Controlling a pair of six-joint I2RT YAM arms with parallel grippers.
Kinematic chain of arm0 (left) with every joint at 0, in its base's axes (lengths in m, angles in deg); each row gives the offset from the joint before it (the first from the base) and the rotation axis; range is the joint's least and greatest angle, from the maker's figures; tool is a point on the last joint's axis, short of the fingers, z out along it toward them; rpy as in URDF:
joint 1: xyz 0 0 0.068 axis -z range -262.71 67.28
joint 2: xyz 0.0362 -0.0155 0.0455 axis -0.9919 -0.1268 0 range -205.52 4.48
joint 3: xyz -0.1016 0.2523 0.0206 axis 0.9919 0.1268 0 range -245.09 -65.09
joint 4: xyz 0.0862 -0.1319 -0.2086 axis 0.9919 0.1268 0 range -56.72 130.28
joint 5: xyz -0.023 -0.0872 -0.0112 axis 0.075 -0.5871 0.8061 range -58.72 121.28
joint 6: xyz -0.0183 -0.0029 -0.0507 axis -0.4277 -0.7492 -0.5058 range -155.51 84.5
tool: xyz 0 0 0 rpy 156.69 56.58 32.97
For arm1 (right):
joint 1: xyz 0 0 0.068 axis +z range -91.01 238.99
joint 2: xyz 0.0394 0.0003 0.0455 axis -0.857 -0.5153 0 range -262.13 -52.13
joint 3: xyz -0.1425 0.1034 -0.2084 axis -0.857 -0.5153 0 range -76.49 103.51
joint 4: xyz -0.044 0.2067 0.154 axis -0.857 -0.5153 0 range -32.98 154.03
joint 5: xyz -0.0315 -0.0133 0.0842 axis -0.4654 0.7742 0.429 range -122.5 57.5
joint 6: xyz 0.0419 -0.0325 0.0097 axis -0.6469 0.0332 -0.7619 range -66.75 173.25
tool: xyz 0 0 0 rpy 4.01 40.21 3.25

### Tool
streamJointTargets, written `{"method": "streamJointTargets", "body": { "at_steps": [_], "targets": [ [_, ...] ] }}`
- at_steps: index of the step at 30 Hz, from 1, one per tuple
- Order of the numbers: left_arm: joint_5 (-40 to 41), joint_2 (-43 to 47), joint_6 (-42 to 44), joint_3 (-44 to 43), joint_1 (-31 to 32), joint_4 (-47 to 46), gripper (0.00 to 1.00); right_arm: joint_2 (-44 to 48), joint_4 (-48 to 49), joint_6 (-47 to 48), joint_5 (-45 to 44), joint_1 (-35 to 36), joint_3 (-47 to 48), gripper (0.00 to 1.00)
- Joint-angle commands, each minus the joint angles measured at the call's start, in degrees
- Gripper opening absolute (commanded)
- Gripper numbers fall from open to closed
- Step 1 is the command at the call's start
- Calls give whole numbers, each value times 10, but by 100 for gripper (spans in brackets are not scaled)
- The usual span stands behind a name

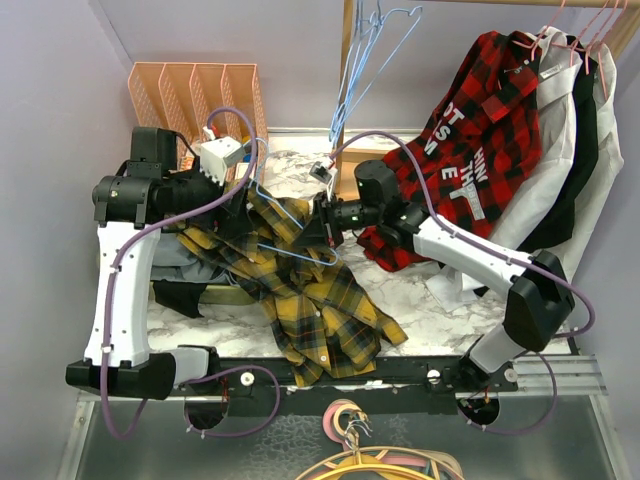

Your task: Place the shirt on the hanger

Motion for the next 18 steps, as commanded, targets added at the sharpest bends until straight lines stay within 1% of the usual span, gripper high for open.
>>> {"method": "streamJointTargets", "body": {
  "at_steps": [1,4,6,7,9,10,11,13,16,18],
  "targets": [
    [25,19,-11,28,-1,-31,99,-17,60,-3,-11,8,6,1],
    [-18,24,21,21,-1,-6,99,-22,85,-3,-12,12,-8,1],
    [-57,32,84,1,-1,25,99,-27,104,-6,-13,13,-17,1],
    [-59,46,101,-3,-1,11,99,-30,114,-8,-13,13,-24,1],
    [-25,76,77,21,-18,-64,99,-37,131,-15,-12,13,-32,1],
    [-21,79,71,29,-33,-87,99,-44,136,-18,-11,13,-35,1],
    [-21,80,68,36,-48,-102,99,-48,141,-20,-9,13,-36,1],
    [-29,81,78,54,-53,-125,99,-54,144,-20,-8,13,-40,1],
    [-13,86,117,82,-54,-170,99,-54,144,-15,-16,13,-47,1],
    [-6,74,158,78,-54,-180,99,-49,134,-6,-24,13,-47,1]
  ]
}}
